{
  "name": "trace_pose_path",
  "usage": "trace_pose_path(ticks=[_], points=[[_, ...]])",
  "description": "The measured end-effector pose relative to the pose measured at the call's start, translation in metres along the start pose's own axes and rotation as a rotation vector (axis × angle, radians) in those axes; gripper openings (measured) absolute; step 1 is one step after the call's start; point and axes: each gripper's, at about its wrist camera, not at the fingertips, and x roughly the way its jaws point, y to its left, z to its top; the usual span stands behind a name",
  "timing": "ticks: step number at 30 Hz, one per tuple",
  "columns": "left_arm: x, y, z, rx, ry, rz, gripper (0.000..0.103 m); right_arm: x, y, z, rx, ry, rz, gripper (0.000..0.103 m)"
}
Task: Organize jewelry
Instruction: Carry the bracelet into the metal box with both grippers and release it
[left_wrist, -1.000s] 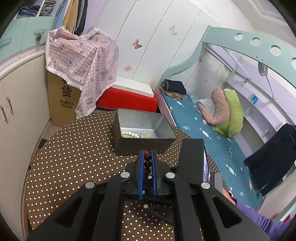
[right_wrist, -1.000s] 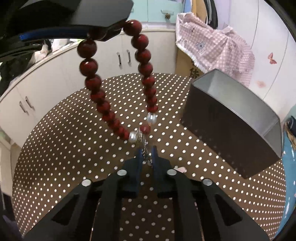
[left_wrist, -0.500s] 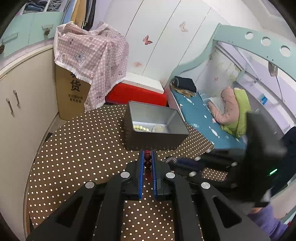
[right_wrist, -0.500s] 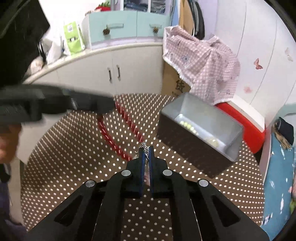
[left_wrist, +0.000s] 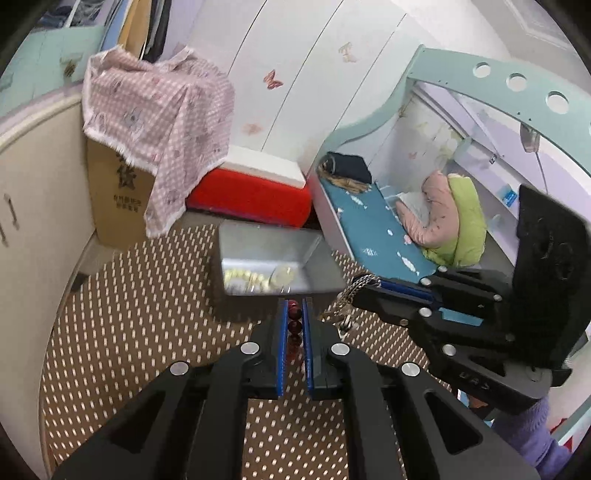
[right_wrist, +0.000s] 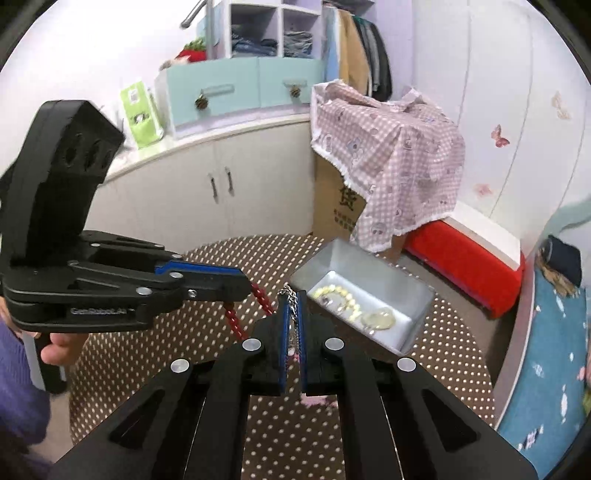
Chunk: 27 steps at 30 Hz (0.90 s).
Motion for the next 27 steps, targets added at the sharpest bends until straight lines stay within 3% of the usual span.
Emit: trace_pose_path(ticks=[12, 22, 27], points=[[0.033, -0.022, 0.063, 0.050, -0.006, -0.031, 0.006, 0.026, -0.056, 0.017, 0.115, 0.011, -0.048, 0.005], [0.096, -0.002, 0.050, 0.013, 0.118, 0.032, 0.007, 0.081, -0.072, -0.006, 0.150, 0.115, -0.060, 0.005], [0.106, 0.008, 0.039, -0.008, 0.135, 0.068, 0.009, 0.093, -0.073, -0.017, 0.163, 0.143, -0.063, 0.007]])
